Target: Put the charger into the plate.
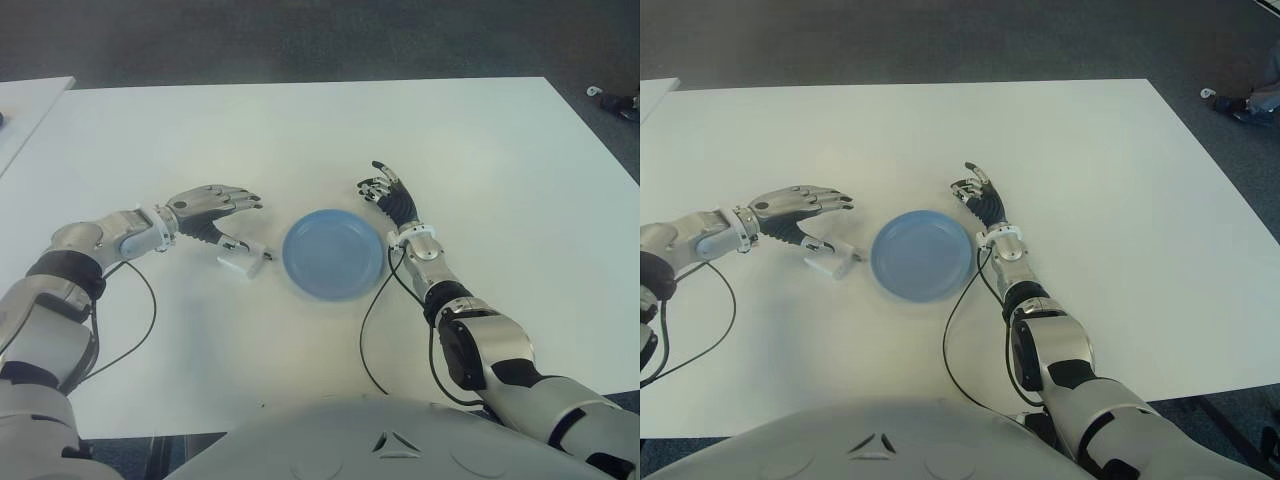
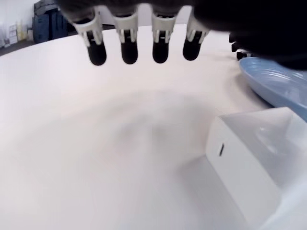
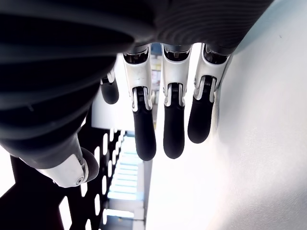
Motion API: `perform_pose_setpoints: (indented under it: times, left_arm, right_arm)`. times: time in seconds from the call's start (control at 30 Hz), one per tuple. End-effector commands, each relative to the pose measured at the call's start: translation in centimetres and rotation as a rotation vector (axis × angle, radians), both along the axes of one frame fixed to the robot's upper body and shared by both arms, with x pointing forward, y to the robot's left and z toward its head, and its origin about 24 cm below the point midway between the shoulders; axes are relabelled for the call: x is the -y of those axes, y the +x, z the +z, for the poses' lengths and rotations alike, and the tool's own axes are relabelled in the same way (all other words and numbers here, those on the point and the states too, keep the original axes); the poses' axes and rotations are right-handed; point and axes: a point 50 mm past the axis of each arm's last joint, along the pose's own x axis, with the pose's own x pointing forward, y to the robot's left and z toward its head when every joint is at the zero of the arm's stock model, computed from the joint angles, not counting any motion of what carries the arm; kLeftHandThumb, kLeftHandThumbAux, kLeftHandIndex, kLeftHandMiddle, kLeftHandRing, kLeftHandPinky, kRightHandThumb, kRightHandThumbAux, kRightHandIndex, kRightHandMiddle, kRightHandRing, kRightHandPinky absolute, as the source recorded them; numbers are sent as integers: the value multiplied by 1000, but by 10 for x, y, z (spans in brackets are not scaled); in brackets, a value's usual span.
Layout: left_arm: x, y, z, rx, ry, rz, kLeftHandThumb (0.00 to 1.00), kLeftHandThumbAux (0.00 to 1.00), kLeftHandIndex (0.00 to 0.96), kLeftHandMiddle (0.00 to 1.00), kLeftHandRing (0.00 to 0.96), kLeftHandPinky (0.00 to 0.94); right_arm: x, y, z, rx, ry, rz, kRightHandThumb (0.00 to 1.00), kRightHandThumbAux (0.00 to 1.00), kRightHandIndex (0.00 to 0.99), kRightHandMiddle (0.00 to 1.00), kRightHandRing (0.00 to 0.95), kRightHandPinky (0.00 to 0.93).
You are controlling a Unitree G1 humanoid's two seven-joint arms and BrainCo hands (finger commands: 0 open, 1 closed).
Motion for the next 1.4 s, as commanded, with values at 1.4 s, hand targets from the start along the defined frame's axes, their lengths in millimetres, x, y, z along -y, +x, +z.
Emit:
perform_pose_setpoints:
  times: [1.4]
  left_arm:
    - [1, -15, 6, -24, 25, -83, 403, 166, 0, 0, 0, 0]
  right_arm:
    - [9, -26, -38, -193, -33, -11, 0, 667, 110, 409, 392, 305]
